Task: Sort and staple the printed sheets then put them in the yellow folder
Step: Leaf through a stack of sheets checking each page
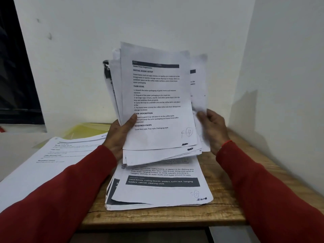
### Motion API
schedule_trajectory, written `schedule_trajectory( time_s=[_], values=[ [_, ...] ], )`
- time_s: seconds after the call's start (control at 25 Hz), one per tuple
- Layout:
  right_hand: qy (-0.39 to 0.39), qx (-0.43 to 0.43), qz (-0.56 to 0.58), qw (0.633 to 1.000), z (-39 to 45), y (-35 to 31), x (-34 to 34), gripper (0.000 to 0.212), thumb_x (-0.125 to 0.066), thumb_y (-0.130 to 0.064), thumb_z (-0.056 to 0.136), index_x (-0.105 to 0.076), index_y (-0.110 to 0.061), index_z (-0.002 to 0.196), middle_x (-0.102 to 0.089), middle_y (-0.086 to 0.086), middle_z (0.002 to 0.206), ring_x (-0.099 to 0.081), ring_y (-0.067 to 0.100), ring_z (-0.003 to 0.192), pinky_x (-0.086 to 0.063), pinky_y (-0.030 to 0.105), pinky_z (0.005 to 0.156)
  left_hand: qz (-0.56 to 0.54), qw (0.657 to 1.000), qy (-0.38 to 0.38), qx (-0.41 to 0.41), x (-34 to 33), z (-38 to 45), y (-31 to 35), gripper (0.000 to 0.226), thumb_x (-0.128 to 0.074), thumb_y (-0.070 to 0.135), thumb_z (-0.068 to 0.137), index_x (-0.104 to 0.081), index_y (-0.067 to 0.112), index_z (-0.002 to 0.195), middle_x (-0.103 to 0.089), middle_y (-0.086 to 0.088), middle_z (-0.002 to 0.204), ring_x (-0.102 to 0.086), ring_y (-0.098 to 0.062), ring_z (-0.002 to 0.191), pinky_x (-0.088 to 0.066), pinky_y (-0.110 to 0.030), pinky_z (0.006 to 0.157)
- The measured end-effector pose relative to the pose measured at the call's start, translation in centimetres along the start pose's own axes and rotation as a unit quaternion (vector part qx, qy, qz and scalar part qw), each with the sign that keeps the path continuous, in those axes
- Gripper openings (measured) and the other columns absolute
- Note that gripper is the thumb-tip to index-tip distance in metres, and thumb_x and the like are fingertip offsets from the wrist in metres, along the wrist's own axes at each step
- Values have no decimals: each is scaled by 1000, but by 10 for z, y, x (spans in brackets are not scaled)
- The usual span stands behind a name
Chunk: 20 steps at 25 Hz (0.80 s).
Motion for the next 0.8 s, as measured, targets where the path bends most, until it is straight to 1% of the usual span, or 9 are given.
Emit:
schedule_trajectory(
  time_s=[0.08,0.2,0.28,0.36,0.44,0.52,0.6,0.72,0.8],
  values=[
    [-37,-32,40,998,-8,0,-11,17,-53,-13,100,-69,-13,95,-70,5,87,-63,13,73,-54,28,66,4,1000,4,20,3,2,-3,43,-69,26,88,-64,8,127,-71,-13,122,-69,-29,110,-58,-46,88],
    [-52,-79,58,994,-10,3,-13,21,-54,-26,100,-66,-13,88,-65,6,79,-57,17,69,-47,33,65,5,999,-2,36,6,5,-5,40,-68,27,91,-64,10,127,-70,-11,123,-67,-30,113,-53,-49,97],
    [-80,-109,81,988,-12,4,-15,33,-52,-41,99,-69,-12,102,-72,9,97,-67,21,86,-55,38,79,7,999,2,35,4,5,-6,39,-68,25,92,-64,9,128,-70,-12,122,-67,-31,113,-51,-52,100],
    [-97,-89,49,990,-15,3,-17,36,-59,-40,94,-66,-13,116,-73,8,112,-70,20,99,-56,37,87,15,999,12,33,2,4,-7,38,-67,24,92,-64,8,127,-71,-13,121,-68,-33,112,-51,-53,99],
    [-43,-65,23,997,-15,1,-18,34,-73,-19,86,-59,-9,116,-73,12,106,-71,22,88,-58,37,80,19,999,2,36,1,1,-7,40,-66,25,93,-62,9,129,-71,-13,122,-68,-32,112,-52,-53,99],
    [20,-46,11,999,-12,2,-12,28,-76,-11,84,-60,-6,106,-73,14,93,-68,24,76,-56,38,73,15,999,-24,46,-3,-1,-6,43,-63,29,95,-59,9,133,-69,-12,125,-67,-30,115,-54,-50,96],
    [46,-31,-5,998,-9,4,-8,17,-73,-16,87,-64,-4,96,-70,14,84,-61,23,73,-52,36,69,22,998,-33,45,-6,-3,-5,44,-59,32,97,-58,9,134,-69,-11,125,-67,-29,114,-57,-45,91],
    [75,-28,-10,997,6,12,3,31,-71,-32,85,-63,-2,81,-59,12,77,-52,21,71,-46,37,67,43,999,-9,5,-7,-5,-2,36,-58,28,98,-62,10,128,-72,-9,119,-71,-26,106,-61,-38,83],
    [164,9,-43,985,23,17,24,34,-66,-43,77,-59,-11,70,-47,8,71,-42,19,69,-40,39,63,43,999,6,-17,-6,-4,0,30,-58,24,98,-64,11,124,-73,-9,118,-71,-24,104,-60,-37,86]
  ],
)
Point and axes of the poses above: each hand's wrist, its own z-axis towards the middle knuckle, its own x-axis out of the back of the hand, y = z × x, the point moved 1 cm from there along z, towards the middle knuckle
